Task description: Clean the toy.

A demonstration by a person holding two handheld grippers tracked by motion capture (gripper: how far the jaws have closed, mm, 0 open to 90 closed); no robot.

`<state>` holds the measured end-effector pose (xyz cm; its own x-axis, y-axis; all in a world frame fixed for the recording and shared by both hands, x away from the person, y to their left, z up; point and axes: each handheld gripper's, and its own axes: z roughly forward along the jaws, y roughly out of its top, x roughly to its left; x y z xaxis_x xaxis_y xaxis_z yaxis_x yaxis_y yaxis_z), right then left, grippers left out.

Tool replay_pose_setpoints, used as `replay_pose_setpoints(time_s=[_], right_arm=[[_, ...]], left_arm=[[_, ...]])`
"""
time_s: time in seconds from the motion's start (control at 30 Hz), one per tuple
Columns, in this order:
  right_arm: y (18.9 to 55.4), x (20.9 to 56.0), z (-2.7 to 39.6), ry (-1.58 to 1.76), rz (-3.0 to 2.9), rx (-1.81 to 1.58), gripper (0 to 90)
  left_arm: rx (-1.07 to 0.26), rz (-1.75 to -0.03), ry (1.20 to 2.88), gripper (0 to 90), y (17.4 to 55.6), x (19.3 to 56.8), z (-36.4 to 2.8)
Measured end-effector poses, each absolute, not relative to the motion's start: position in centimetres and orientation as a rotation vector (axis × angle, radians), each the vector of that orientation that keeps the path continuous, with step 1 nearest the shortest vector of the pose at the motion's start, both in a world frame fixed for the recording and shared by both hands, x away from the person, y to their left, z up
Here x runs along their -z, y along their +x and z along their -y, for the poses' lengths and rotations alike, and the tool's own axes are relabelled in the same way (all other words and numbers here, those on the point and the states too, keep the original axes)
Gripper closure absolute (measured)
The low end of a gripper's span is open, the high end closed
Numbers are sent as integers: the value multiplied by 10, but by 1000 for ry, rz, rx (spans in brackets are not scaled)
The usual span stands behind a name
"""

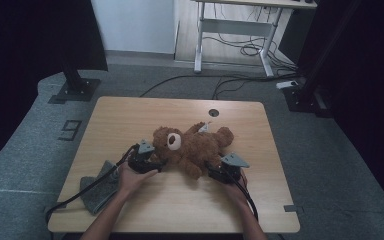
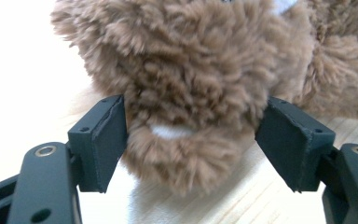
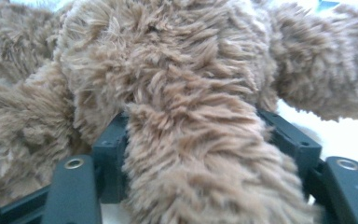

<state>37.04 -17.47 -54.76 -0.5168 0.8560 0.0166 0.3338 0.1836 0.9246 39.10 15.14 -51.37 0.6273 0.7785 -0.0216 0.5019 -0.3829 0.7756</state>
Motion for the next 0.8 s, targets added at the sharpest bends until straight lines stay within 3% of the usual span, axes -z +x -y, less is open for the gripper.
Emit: replay_pose_setpoints(time_s=[0.17,0.33,0.8], right_arm=[[365,543,177,1147,-1870,-1315,196],[355,533,184,1177,-1876,-1366,149],[316,526,219,1175,-1969,-1401,161]], left_arm=[[-483,-988,2029,248,383,502,-163],[-516,-969,1982,247,368,481,-180],[-437,-946,1949,252,315,474,-215]])
